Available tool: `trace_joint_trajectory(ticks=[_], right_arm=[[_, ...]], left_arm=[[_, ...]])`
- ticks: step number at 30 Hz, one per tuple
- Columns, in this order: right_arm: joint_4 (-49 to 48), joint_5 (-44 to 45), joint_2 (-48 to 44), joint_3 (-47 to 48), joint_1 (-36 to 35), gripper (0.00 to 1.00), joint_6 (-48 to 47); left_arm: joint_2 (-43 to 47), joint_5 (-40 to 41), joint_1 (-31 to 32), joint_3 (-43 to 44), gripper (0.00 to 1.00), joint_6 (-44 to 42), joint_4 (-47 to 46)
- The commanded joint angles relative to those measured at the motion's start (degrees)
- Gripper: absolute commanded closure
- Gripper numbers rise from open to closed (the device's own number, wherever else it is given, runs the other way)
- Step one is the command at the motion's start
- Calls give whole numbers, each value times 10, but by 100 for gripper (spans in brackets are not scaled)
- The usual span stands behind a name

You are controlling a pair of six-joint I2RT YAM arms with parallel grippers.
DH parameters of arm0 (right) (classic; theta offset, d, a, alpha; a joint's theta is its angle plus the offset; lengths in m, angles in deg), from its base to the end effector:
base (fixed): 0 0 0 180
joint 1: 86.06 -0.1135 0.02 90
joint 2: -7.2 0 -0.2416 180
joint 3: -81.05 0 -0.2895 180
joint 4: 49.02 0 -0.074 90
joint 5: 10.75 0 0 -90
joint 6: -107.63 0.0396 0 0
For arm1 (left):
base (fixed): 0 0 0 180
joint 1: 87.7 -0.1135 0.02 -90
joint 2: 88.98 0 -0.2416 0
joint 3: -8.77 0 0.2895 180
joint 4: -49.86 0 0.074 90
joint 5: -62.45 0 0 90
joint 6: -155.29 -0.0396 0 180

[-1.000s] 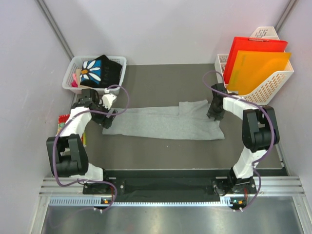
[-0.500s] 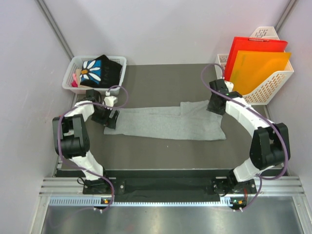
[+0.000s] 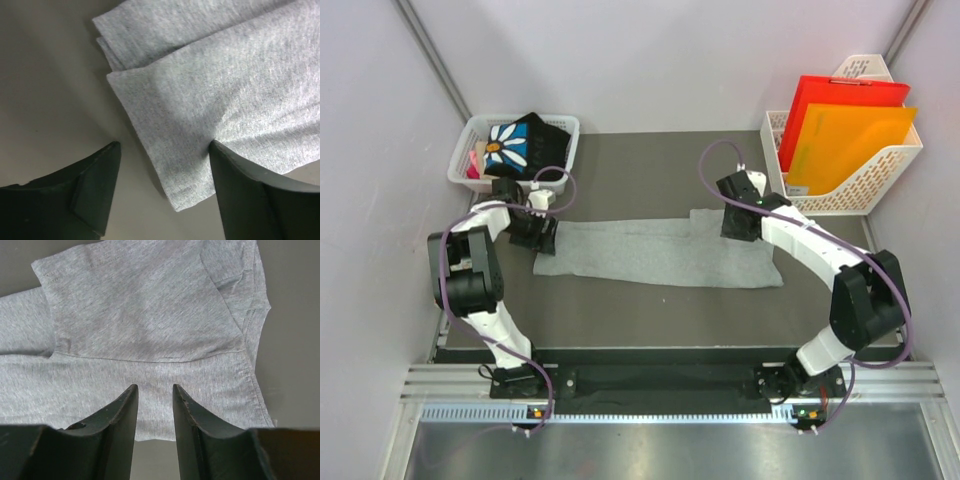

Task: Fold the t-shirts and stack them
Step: Grab the bottom of the folded rectangular tshirt with left arm, then fold the folded rectangular tshirt in 1/3 of the way

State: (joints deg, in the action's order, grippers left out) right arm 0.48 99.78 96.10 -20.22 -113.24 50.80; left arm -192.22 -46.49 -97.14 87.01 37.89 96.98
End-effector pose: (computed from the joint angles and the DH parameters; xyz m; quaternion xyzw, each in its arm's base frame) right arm 0.3234 0.1504 0.2081 0.0962 0.9460 -0.0193 0.3090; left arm 0.3690 0.0483 0.1203 0.1773 0.9585 -0.1058 0.1968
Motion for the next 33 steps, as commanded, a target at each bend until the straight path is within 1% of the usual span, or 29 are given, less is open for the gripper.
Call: trace_joint_trajectory(ticks=[1, 2, 3, 5, 6, 8, 9, 12, 17, 21, 27, 29, 33], right_arm=[[-3, 18, 15, 13, -15, 66, 5], [-3, 18, 18, 12, -16, 67, 6], [-4, 18, 20, 11, -20, 67, 6], [-5, 19, 22, 9, -23, 68, 6], [-4, 19, 22, 8, -24, 68, 6], [-6, 18, 22, 7, -26, 69, 7], [-5, 18, 22, 7, -27, 69, 7], [-5, 17, 22, 4, -27, 71, 7], [-11, 21, 26, -4, -27, 72, 5], [-23, 17, 29, -18, -27, 73, 6], [-31, 12, 26, -30, -27, 74, 6], [-34, 10, 21, -34, -26, 74, 5], [-35, 12, 16, -40, -27, 74, 1]], left_arm=[[-24, -24, -7, 1, 29, 4, -23], [-26, -25, -7, 0, 33, 3, -24], [-27, -27, -9, -1, 44, 3, -22], [-28, -27, -9, -2, 52, 2, -22], [-28, -29, -9, -1, 60, 2, -20], [-28, -30, -9, 0, 70, 1, -17], [-27, -32, -9, 2, 83, 0, -15], [-14, -32, -9, 3, 100, -6, 0], [46, -17, -18, -4, 100, -36, 32], [95, 6, -41, -2, 100, -70, 68], [142, 28, -70, 29, 100, -104, 103], [146, 20, -70, 42, 100, -106, 119], [141, -26, -60, 89, 100, -93, 163]])
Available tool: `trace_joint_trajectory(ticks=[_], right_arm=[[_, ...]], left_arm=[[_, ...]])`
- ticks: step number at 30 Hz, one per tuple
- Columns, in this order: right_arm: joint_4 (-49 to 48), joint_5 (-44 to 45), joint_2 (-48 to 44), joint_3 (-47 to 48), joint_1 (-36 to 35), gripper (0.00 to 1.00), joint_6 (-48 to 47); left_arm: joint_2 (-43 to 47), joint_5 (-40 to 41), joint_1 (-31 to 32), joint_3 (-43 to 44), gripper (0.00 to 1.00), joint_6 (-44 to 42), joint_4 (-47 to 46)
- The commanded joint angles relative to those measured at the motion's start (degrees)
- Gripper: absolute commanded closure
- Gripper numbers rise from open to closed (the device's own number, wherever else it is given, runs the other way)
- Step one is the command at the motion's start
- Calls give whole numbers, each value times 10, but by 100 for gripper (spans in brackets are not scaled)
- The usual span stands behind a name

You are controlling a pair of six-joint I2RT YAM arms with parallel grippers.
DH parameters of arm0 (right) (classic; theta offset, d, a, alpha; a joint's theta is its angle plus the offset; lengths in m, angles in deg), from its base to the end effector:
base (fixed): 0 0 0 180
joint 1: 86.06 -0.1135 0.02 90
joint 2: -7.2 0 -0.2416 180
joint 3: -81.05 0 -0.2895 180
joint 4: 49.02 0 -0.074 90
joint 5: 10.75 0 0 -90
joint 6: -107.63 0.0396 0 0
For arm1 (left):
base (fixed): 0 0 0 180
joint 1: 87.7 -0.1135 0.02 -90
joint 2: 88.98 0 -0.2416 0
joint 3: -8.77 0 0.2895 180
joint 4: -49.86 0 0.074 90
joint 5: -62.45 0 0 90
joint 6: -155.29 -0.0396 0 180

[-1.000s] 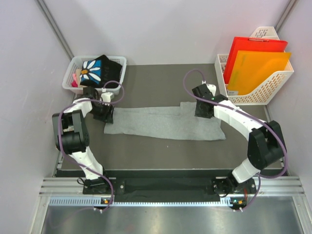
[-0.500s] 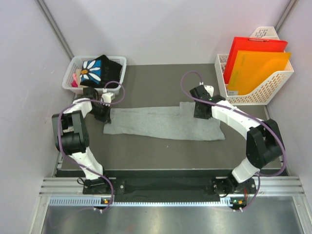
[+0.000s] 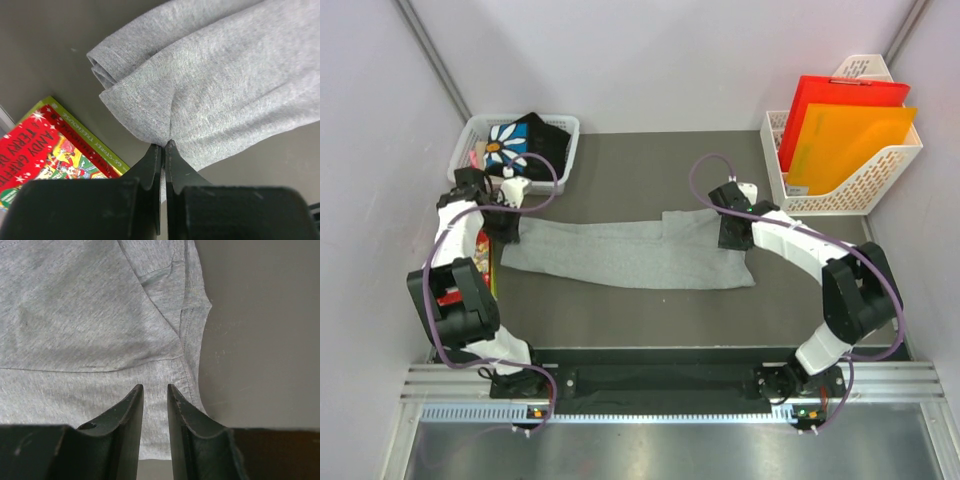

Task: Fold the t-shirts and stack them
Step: Fold the folded rectangular tshirt in 1/3 of the way

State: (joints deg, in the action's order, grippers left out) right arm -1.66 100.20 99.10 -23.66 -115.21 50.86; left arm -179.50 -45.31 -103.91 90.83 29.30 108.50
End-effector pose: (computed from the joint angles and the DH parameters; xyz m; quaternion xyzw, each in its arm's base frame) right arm 0.3162 0.1601 0.1725 0.0750 0.9560 -0.0368 0.2812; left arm 0.3414 0.0867 0.2096 0.1965 0.9487 -0.0496 0.2427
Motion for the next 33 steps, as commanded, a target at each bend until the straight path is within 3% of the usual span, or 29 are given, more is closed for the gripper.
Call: trace_joint_trajectory(ticks=[1, 4, 11, 14, 26, 33], right_arm=[[-14, 8, -15, -7, -6, 74, 1], [-16, 8, -18, -13, -6, 74, 0], [-23, 8, -30, -26, 1, 74, 0], [-24, 7, -36, -33, 4, 74, -2], [-36, -1, -60, -58, 28, 75, -12], [-38, -5, -65, -66, 30, 75, -12]], left_arm=[[13, -40, 13, 63, 100, 3, 53], [15, -39, 57, 81, 100, 30, 62], [-10, 14, 248, 125, 97, 91, 92], [-32, 22, 291, 138, 97, 106, 105], [-91, 41, 398, 149, 94, 145, 105], [-127, 34, 427, 194, 95, 176, 95]])
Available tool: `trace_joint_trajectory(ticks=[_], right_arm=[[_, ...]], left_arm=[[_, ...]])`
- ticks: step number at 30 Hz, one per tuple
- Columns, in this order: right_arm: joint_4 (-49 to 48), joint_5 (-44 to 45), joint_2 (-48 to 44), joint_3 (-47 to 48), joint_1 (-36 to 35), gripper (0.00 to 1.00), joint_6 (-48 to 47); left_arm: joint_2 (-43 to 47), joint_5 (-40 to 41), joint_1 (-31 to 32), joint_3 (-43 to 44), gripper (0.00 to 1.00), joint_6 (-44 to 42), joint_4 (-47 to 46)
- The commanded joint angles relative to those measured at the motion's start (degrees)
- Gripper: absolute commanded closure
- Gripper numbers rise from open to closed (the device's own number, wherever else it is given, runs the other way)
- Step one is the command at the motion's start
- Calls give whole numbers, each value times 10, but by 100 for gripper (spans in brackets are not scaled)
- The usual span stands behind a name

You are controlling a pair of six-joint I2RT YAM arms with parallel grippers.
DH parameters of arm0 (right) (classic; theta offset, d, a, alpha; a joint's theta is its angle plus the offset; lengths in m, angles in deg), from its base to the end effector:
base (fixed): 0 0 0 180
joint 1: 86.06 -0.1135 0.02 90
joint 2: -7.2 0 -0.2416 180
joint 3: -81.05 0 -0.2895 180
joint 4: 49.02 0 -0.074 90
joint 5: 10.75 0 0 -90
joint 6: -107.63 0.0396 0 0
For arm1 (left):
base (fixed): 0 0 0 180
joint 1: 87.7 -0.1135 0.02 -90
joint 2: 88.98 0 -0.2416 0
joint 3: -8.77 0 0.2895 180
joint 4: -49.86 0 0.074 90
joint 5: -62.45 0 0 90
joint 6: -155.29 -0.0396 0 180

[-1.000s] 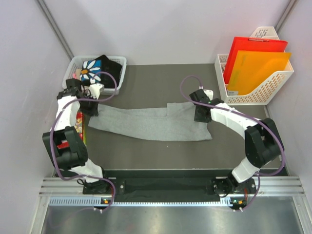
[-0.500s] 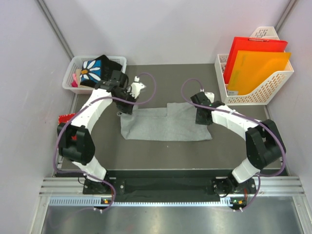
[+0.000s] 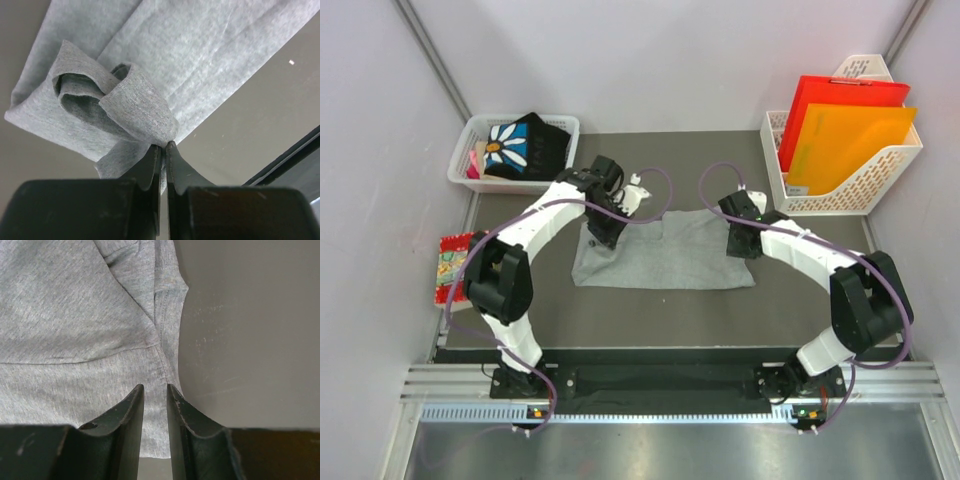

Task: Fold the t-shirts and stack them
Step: Fold the folded rectangular tshirt in 1/3 of the way

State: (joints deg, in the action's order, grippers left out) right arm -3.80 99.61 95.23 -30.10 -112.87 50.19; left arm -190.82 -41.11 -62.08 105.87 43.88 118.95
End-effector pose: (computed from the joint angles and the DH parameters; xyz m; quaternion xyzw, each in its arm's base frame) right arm 0.3035 0.1380 0.1596 0.0872 0.9566 -0.0417 0.2748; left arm 0.3471 -0.1768 0.2180 0.4075 0.8949 -0.1219 0.1353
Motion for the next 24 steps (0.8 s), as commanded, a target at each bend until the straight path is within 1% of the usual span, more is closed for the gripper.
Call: trace_joint_trajectory(ticks=[1, 5, 8, 10, 11, 12, 15, 20, 24], right_arm=[[-17, 1, -29, -4, 5, 75, -7], [-18, 0, -35, -9, 7, 75, -7], [-16, 1, -36, -10, 8, 75, -7], [-14, 2, -36, -9, 10, 75, -7], [-14, 2, -36, -9, 10, 75, -7], [-14, 2, -37, -7, 10, 75, -8], [-12, 1, -36, -5, 10, 75, -8], [-10, 2, -36, -3, 10, 74, -7], [-9, 3, -35, -2, 10, 74, -8]], left_arm=[[-20, -9, 14, 49, 95, 34, -12], [-39, -13, 23, 70, 95, 53, -27], [-56, -19, 38, 75, 86, 63, -27], [-63, -20, 55, 71, 70, 66, -27], [-64, -22, 59, 70, 54, 69, -28], [-65, -27, 62, 68, 34, 73, -28], [-64, -53, 66, 71, 1, 82, -27], [-38, -66, 60, 110, 1, 80, -7], [15, -64, 29, 100, 1, 69, -14]])
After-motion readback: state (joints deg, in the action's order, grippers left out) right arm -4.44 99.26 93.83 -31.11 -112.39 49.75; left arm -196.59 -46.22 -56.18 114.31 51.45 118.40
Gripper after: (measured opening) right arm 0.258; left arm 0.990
